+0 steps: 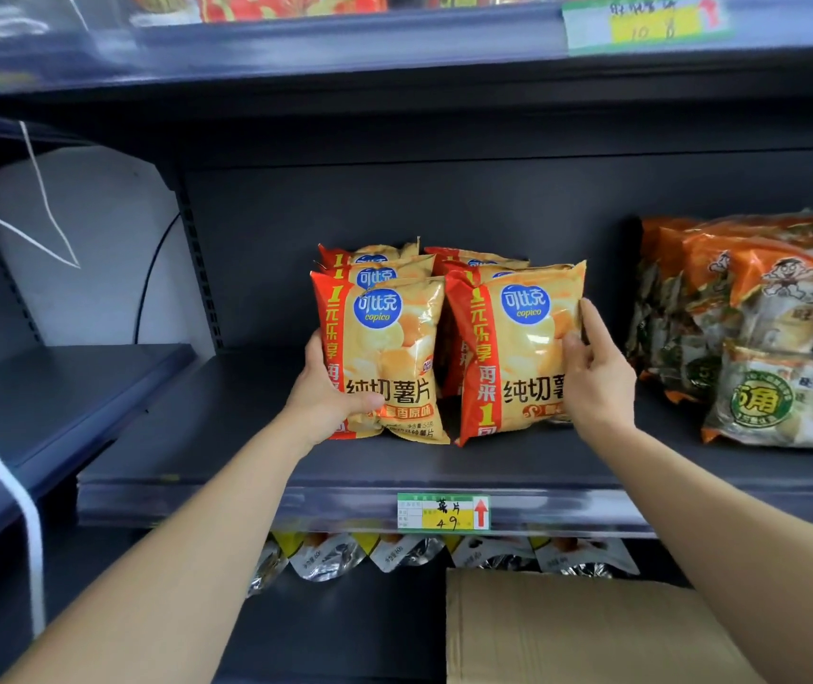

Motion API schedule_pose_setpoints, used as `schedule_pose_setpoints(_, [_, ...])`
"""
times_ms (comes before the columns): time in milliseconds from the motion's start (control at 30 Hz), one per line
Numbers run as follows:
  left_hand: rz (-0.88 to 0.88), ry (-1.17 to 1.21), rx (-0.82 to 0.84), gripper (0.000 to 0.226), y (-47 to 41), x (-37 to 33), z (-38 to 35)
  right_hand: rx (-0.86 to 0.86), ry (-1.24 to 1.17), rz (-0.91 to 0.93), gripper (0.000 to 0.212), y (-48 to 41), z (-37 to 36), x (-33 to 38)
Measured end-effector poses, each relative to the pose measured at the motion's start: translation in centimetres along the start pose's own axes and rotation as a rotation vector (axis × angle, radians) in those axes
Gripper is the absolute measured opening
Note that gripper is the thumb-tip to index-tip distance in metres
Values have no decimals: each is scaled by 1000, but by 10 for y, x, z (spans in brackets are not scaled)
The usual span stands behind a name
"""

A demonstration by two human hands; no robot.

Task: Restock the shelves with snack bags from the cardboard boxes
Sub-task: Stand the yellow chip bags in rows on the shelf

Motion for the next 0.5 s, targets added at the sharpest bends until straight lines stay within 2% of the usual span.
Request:
schedule_pose_setpoints(67, [3,11,7,109,-1,1,-4,91,44,-6,56,7,-2,-1])
schedule_pose_setpoints(167, [18,11,37,109,0,0,-9,201,128,-10,103,28,-8,-4])
schedule_pose_setpoints(233, [17,2,40,109,1,0,-10,232,178,31,120,38,-14,-4])
schedule_pose_setpoints(500, [73,-34,-10,107,3,-5,-11,272,339,23,120,31,-19,-2])
Point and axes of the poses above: each hand's wrist, its own y-axis away from the middle knuckle, its own z-axis out of the back of the hand, x = y × z, the point moved 1 cm from there along -y, towards the middle knuckle, and after that the axes turned 5 degrees about z, right-handed, at the moved point
